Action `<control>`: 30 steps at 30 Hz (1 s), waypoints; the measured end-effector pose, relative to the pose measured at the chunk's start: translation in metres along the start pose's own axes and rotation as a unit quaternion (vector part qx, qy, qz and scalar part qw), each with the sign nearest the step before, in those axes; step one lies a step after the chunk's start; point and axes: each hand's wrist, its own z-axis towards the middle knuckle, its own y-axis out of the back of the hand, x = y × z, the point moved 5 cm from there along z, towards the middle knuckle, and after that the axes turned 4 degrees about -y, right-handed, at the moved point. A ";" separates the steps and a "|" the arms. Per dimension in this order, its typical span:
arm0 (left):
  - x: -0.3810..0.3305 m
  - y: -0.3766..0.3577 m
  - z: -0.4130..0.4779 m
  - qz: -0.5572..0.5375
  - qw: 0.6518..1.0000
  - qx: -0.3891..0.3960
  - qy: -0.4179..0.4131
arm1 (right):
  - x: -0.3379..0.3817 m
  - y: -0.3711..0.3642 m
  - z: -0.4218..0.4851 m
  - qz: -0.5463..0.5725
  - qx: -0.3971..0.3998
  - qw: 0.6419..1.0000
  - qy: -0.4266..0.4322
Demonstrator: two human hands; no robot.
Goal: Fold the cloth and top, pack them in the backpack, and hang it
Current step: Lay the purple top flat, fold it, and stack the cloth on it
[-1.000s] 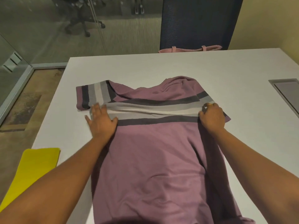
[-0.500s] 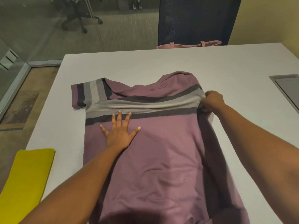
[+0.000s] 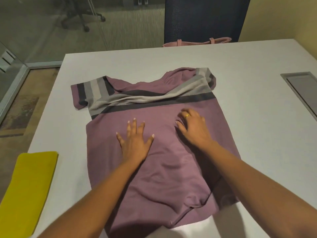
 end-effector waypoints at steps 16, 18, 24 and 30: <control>0.077 -0.005 -0.043 0.024 0.994 -0.038 0.097 | -0.031 -0.028 -0.055 -0.138 0.092 0.986 0.002; 0.082 -0.001 -0.032 0.034 0.995 -0.032 0.086 | -0.028 -0.031 -0.047 -0.140 0.088 0.986 -0.005; 0.102 0.018 0.024 0.040 0.998 0.010 0.054 | -0.018 -0.040 -0.013 -0.129 0.087 0.987 -0.023; 0.110 0.032 0.072 0.036 0.997 0.044 0.053 | -0.011 -0.043 0.035 -0.108 0.119 0.987 -0.032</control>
